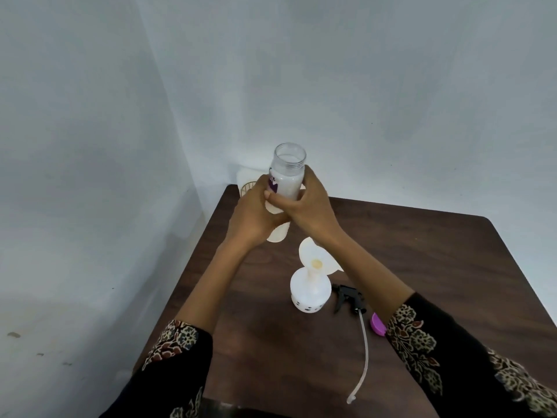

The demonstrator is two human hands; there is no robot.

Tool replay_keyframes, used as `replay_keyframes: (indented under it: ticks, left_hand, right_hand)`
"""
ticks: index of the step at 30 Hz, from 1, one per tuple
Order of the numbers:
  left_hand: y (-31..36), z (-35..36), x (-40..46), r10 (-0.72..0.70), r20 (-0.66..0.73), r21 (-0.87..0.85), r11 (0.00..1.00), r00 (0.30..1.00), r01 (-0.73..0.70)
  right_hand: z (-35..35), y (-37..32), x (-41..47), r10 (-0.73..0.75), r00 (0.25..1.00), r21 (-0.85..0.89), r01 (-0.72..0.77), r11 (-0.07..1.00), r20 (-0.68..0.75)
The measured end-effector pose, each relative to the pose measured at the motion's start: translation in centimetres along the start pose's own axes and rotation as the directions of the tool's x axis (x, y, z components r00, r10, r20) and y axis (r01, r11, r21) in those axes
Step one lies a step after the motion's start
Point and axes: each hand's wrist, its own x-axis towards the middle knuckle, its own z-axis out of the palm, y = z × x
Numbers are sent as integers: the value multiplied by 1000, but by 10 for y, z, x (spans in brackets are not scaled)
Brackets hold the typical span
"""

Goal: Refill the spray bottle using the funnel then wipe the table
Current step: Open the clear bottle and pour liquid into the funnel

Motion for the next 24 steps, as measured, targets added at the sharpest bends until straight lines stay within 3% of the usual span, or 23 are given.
replay_keyframes:
  ticks: [2,6,9,12,16,24]
  left_hand:
    - [-6,2,1,15,123,-109,994,992,-1]
    - [-22,12,-11,-278,278,-53,951,919,303]
    - [-25,25,-19,-309,355,-7,943,882,333]
    - [-25,39,-28,-352,371,17,928,859,373]
    - [-26,53,-35,-425,384,-84,868,820,489]
    - [-33,61,-36,-460,349,-202,814,816,545]
  right_hand:
    - [-9,-8,1,-45,998,-21,44,999,-54]
    - [-41,-20,10,-153,974,-78,142,987,-167]
    - [-67,-20,11,-192,962,-197,153,968,-195]
    - [-86,-6,2,-184,966,-343,113,932,-181]
    - [-101,28,-18,-114,984,-457,41,888,-134]
    - [-107,81,-54,7,1000,-646,-24,763,-28]
